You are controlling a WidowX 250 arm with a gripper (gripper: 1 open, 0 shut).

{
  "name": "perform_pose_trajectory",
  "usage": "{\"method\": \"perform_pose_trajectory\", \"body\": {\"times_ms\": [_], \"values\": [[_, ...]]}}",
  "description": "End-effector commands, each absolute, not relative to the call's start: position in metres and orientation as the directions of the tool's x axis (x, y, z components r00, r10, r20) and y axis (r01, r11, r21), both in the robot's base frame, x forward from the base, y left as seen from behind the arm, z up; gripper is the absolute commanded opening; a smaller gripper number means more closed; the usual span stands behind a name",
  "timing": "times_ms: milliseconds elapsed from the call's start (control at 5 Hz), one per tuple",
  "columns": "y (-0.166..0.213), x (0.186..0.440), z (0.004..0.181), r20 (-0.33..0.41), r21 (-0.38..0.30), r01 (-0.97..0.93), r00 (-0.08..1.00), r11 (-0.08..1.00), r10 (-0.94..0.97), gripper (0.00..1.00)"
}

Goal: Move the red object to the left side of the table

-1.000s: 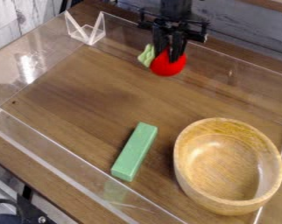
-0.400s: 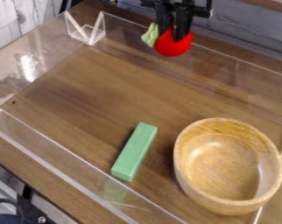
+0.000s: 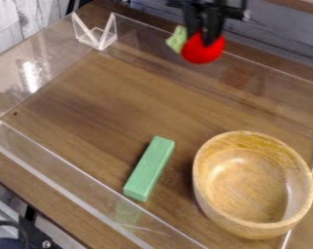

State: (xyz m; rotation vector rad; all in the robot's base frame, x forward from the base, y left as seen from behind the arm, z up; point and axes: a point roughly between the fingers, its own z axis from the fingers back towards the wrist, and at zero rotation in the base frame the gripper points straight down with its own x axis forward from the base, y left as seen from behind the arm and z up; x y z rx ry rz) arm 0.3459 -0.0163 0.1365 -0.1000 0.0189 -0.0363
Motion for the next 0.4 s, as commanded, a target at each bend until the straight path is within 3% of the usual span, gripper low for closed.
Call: {"method": "perform_pose_trajectory", "body": {"times_ms": [0,200], "values": [[-0.0164,0.3516,0.1446,0.043,-0.104,0.097,0.995,0.990,-0.093,0.00],[-0.0089,0.3480,0.1415,0.045,-0.108,0.138,0.990,0.985,-0.134,0.00]]}}
